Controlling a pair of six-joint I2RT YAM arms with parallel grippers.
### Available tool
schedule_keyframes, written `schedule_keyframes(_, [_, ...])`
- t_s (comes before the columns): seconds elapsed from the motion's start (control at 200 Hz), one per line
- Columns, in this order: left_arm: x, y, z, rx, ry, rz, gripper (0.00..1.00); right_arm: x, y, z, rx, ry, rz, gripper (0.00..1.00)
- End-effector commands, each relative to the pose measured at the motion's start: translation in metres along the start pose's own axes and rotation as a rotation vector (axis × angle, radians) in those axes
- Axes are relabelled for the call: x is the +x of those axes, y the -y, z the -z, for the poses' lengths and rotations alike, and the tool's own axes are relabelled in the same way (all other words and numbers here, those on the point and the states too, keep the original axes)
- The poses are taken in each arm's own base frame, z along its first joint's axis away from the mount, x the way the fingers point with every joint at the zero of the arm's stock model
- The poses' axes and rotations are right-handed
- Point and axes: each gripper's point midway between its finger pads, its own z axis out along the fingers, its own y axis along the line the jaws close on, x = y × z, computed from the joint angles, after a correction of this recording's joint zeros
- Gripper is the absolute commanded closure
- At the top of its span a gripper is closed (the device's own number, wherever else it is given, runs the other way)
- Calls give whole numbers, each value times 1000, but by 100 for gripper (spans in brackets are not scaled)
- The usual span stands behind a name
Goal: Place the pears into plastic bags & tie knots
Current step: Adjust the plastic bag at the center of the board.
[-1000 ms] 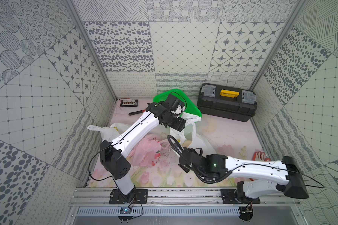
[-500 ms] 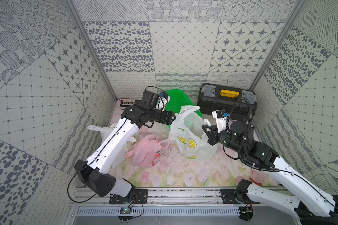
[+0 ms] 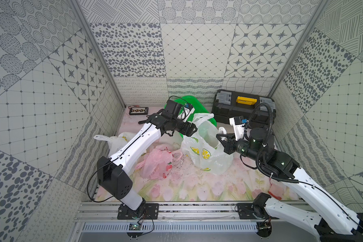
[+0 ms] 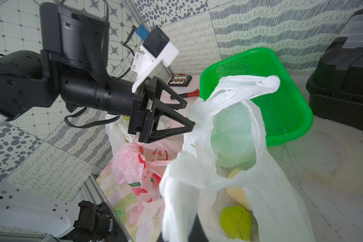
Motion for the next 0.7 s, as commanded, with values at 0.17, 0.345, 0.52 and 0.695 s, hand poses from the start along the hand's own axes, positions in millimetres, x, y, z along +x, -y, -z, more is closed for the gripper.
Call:
schedule_keyframes(0.17, [-20,-22,-55,-134,33,-160,48,-23,-1,7,-24,66,-42,93])
schedule_keyframes(0.345, [-26,-2,-26,-72,120,-116,100,-33,5,16,-4,76,-45,93])
schedule_keyframes(0.52, [-8,40,16,35,129,-2,100,-51,9,34,19,94,-46,93])
schedule_keyframes(0.695, [13,84,44,119,182,56,100,-62,16,46,37,109,-77,91])
